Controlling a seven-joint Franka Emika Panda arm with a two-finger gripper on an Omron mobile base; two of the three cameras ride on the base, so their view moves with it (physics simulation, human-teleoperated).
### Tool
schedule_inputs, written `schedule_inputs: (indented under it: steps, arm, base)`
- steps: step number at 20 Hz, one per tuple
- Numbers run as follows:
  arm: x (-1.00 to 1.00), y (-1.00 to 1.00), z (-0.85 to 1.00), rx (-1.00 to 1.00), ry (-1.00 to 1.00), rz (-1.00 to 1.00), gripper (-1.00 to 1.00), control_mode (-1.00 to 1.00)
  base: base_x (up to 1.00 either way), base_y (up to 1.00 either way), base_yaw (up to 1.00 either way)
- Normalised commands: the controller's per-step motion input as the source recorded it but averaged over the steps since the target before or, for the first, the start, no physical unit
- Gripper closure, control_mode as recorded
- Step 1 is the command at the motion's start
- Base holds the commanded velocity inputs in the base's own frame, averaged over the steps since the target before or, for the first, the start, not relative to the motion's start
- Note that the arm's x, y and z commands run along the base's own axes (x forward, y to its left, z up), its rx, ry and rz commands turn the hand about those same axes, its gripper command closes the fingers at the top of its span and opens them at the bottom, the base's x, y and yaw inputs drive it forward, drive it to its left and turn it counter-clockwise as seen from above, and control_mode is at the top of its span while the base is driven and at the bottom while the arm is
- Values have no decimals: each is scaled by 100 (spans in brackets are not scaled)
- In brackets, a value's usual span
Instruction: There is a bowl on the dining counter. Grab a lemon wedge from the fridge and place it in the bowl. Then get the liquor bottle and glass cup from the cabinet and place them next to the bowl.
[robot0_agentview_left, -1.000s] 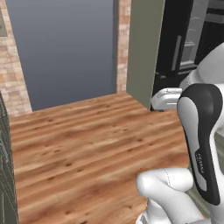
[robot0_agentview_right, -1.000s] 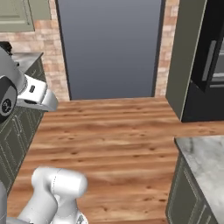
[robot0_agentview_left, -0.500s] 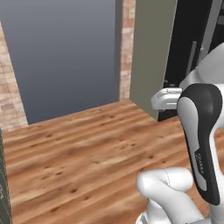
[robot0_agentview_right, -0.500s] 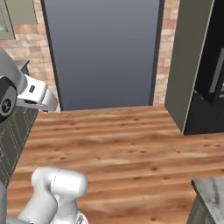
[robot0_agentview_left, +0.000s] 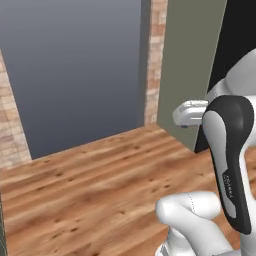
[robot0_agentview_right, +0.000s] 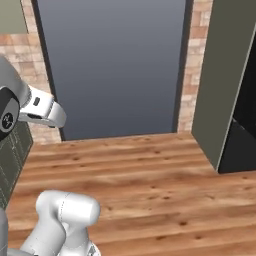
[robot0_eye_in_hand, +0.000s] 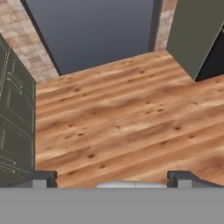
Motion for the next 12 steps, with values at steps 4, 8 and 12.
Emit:
schedule_inputs:
  steps: [4,8,12]
  arm:
    - [0,0,0,0,0,0,-100,100]
    - [0,0,0,0,0,0,-100,100]
    - [0,0,0,0,0,0,-100,100]
  base:
    - [100,0,0]
    - [100,0,2]
    - [100,0,10]
